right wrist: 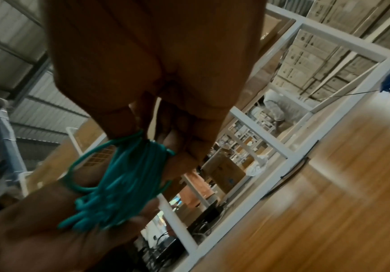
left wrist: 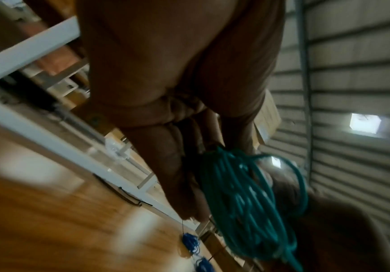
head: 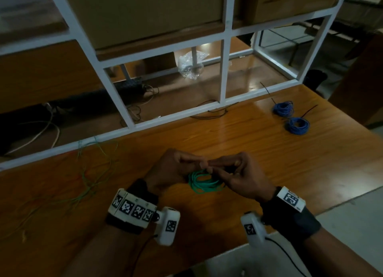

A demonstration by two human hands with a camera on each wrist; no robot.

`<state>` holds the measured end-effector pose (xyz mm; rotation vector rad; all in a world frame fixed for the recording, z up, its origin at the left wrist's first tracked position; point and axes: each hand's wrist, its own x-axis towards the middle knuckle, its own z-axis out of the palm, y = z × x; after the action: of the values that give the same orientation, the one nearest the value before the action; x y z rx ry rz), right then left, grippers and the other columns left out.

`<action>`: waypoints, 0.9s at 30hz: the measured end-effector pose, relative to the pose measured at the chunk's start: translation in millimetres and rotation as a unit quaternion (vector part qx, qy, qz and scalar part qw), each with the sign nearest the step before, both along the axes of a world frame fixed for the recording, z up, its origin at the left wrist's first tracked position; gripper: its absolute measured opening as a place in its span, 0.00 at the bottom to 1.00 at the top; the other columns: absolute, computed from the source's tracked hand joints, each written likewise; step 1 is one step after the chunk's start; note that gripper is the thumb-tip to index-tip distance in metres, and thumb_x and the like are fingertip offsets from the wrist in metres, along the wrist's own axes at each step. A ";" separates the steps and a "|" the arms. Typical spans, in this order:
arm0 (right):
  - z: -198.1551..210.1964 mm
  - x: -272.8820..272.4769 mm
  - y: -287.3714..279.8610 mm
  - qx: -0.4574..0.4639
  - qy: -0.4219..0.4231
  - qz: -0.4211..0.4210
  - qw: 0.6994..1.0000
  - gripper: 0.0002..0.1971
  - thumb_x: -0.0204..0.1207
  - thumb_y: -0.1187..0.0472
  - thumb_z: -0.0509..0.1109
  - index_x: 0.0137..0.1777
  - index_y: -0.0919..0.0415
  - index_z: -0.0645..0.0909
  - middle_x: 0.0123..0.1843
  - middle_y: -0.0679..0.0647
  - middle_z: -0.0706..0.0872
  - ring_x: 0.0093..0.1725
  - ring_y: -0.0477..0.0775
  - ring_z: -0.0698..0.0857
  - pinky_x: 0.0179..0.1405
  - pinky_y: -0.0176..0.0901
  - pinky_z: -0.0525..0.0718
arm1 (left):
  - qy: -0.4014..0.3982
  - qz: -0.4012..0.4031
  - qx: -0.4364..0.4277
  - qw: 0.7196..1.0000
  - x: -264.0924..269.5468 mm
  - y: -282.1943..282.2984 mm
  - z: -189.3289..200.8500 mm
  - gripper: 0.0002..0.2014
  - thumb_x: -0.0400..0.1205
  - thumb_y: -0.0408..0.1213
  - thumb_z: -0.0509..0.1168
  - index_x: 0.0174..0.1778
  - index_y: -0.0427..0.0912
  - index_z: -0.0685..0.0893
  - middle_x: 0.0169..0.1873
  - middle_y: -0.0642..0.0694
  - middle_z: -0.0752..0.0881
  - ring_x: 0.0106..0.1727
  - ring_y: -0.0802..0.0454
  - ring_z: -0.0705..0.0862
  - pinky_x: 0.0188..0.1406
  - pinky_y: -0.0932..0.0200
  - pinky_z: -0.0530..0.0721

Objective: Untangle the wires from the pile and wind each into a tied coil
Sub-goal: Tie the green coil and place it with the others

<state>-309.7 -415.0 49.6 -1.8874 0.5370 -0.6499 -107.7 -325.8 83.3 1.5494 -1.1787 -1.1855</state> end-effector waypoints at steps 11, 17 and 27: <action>5.3 50.9 -62.2 -0.049 0.109 0.020 0.993 0.11 0.83 0.57 0.76 0.63 0.58 0.91 0.58 0.49 0.94 0.53 0.41 0.92 0.45 0.48 0.94 | 0.089 0.001 0.034 0.995 47.0 -39.6 -26.3 0.04 0.78 0.34 0.74 0.47 0.44 0.92 0.43 0.43 0.93 0.47 0.48 0.92 0.45 0.54 0.91; -4.1 54.5 -117.3 0.012 0.104 0.019 0.994 0.12 0.81 0.60 0.78 0.63 0.61 0.90 0.57 0.51 0.94 0.55 0.44 0.92 0.49 0.50 0.94 | 0.110 0.120 -0.006 0.987 28.4 -83.1 -51.7 0.05 0.78 0.34 0.75 0.49 0.42 0.92 0.44 0.42 0.93 0.49 0.44 0.92 0.44 0.51 0.88; -16.7 49.6 -238.3 0.164 0.074 -0.053 0.982 0.15 0.79 0.51 0.78 0.50 0.66 0.91 0.48 0.63 0.94 0.53 0.61 0.93 0.47 0.55 0.94 | 0.107 0.392 -0.026 0.913 16.1 -151.5 -87.4 0.11 0.75 0.31 0.76 0.54 0.38 0.89 0.46 0.39 0.92 0.49 0.43 0.91 0.49 0.47 0.88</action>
<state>-260.1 -653.3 32.9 -1.6098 0.7949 -0.4594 -91.6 -477.4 -4.1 1.5703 -0.3536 -0.7347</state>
